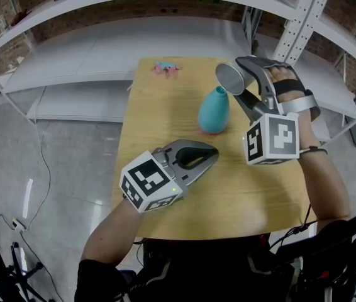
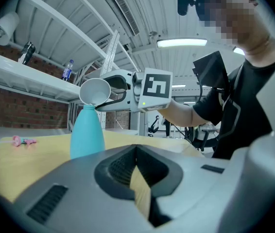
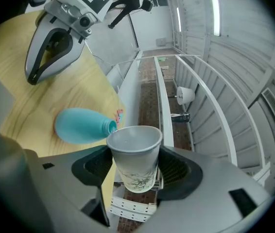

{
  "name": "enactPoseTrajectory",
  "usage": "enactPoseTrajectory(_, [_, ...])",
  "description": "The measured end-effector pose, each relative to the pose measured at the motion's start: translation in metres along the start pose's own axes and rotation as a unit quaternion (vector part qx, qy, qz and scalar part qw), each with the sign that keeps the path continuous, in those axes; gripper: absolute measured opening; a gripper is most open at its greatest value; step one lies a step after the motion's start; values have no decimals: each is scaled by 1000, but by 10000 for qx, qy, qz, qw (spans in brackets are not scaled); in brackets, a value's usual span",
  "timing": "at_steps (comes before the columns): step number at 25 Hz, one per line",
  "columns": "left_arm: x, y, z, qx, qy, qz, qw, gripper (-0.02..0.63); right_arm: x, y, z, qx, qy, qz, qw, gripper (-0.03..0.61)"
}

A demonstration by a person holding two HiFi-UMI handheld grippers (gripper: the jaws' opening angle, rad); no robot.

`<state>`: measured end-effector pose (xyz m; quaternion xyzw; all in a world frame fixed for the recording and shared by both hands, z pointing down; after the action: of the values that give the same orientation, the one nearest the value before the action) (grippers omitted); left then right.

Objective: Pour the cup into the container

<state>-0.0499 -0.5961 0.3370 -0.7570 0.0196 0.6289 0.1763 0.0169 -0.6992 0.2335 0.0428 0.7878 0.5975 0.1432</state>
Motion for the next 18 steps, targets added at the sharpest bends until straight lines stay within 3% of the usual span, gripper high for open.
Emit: enactPoseTrajectory(18, [0, -1, 0, -42, 18, -1, 10000, 2, 4, 1, 0, -462, -64, 769, 9960, 299])
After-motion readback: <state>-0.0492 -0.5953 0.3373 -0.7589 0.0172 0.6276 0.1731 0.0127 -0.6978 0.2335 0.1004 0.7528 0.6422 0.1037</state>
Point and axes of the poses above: the fingertips, and each gripper's own axes: z backward along the fingers, y to its left, x out of its top, the point moved 4 cm from there along z, backward along the fingers, and after that the axes turned 14 degrees about -z, right-handed, at the moved point
